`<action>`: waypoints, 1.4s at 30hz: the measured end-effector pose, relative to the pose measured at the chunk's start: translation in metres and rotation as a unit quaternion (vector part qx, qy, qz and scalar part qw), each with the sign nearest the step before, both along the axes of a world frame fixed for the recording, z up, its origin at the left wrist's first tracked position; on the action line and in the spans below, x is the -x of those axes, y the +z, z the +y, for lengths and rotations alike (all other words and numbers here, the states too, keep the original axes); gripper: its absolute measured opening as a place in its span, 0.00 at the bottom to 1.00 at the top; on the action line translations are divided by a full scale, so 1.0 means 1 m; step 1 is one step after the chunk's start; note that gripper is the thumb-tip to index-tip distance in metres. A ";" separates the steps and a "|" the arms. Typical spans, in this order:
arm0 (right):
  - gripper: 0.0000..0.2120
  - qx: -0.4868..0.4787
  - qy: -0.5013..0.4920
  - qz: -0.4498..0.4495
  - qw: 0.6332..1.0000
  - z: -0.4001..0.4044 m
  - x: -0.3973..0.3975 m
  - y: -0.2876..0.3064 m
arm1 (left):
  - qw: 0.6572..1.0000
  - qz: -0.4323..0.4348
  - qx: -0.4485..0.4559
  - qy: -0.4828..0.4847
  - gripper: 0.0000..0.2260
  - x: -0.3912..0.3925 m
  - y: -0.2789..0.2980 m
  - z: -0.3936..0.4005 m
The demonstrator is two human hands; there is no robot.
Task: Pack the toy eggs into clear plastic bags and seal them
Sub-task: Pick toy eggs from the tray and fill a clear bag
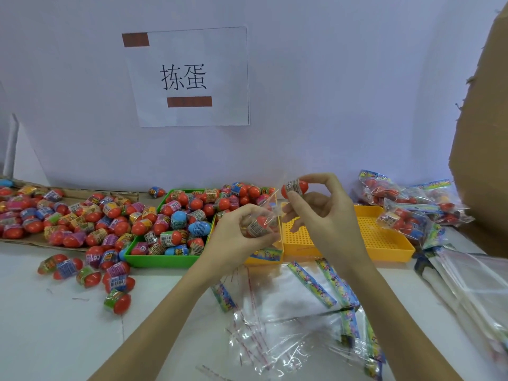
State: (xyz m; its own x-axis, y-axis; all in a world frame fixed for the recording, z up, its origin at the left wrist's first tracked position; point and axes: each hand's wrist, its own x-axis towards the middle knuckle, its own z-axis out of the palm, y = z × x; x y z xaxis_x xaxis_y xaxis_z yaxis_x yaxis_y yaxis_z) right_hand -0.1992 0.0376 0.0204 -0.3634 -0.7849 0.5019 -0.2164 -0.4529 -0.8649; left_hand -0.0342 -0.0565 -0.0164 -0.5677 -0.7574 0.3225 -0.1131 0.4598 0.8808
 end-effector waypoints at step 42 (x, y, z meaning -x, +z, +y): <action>0.08 -0.088 0.065 0.201 0.973 0.011 0.026 0.005 | 0.992 -0.025 -0.072 -0.095 0.08 -0.005 0.007 0.003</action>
